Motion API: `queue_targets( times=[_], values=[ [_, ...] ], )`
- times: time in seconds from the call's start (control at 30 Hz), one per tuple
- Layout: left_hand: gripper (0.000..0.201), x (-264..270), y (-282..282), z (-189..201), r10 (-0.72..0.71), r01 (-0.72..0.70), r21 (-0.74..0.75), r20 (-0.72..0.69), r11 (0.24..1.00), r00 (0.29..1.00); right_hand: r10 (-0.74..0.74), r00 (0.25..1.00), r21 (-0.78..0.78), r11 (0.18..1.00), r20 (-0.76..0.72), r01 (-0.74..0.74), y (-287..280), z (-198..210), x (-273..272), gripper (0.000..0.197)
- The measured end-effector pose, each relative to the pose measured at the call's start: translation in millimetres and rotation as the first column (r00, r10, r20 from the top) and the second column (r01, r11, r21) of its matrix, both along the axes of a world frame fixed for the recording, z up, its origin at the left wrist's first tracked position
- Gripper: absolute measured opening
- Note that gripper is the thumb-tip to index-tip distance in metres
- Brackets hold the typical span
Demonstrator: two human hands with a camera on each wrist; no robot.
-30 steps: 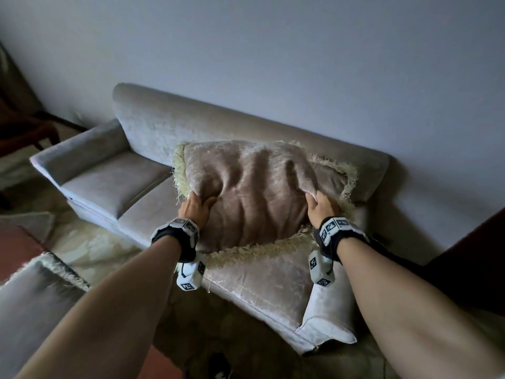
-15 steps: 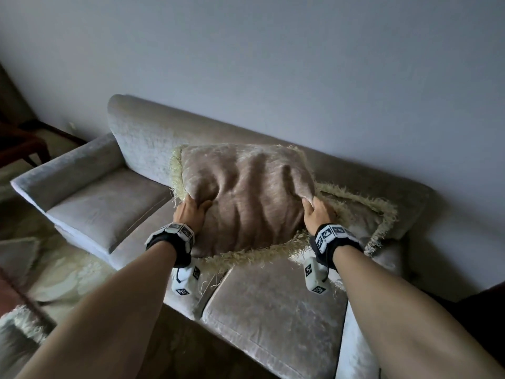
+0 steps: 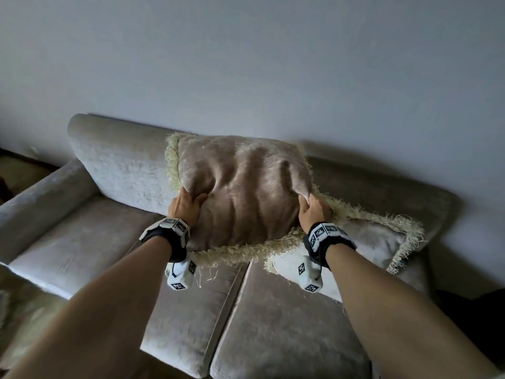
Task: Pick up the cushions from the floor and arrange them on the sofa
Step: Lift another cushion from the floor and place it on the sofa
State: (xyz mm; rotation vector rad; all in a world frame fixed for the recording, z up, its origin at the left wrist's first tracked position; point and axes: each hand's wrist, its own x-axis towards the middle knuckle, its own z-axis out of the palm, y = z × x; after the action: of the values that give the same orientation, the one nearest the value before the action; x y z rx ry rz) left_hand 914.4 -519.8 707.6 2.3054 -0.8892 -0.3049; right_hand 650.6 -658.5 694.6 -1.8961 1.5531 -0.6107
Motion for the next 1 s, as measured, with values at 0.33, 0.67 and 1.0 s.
queue_targets(
  times=[0.33, 0.67, 1.0],
  values=[
    [0.050, 97, -71, -42, -0.154, 0.153, 0.107, 0.000, 0.982, 0.988, -0.168, 0.982, -0.045, 0.985, -0.082, 0.165, -24, -51, 67, 0.040],
    [0.051, 227, -110, -105, -0.300, 0.320, 0.204, -0.125, 0.925, 0.946, -0.299, 0.936, 0.077, 0.945, -0.184, 0.317, -8, -107, 173, 0.035],
    [0.028, 297, -125, -186, -0.423, 0.421, 0.415, -0.092, 0.807, 0.901, -0.240, 0.886, 0.238, 0.905, -0.397, 0.352, -15, -184, 224, 0.027]
  ],
)
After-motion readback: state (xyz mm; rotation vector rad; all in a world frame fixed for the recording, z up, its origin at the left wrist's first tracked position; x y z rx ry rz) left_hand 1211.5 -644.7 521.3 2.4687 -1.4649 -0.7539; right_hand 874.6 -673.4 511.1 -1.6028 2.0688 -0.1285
